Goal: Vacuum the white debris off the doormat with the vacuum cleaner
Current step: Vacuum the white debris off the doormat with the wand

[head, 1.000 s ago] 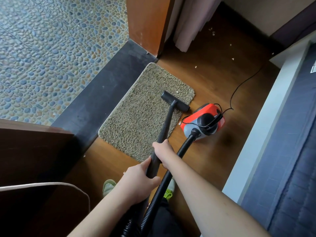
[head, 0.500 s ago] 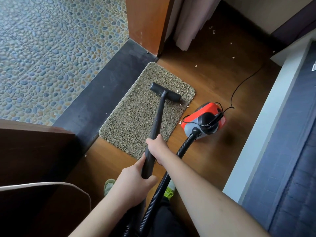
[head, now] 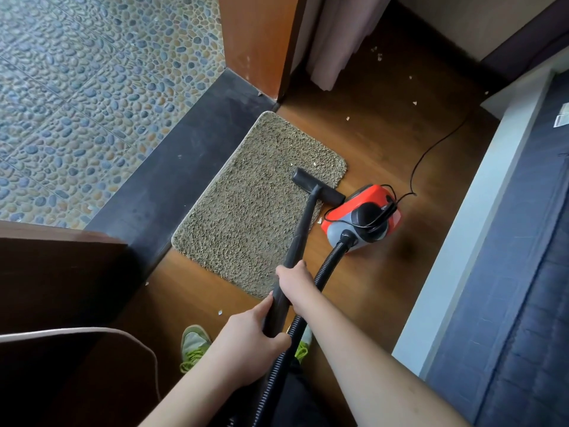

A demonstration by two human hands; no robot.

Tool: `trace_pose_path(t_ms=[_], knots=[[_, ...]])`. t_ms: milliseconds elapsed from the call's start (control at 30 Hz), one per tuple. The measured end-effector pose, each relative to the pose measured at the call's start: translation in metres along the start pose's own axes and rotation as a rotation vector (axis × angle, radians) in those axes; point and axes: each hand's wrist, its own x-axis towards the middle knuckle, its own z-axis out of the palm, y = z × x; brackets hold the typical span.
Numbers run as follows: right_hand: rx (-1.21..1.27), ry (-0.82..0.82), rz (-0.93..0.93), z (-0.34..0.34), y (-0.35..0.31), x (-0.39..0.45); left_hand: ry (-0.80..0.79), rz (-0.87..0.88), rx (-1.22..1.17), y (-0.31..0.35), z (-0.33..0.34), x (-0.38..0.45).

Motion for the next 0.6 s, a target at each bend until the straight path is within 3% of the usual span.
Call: trace_pose_path(t_ms=[600], knots=[[0.033, -0.007, -0.005, -0.021, -0.003, 0.01, -0.007, -0.064, 0.001, 0.02, 0.011, 0.012]])
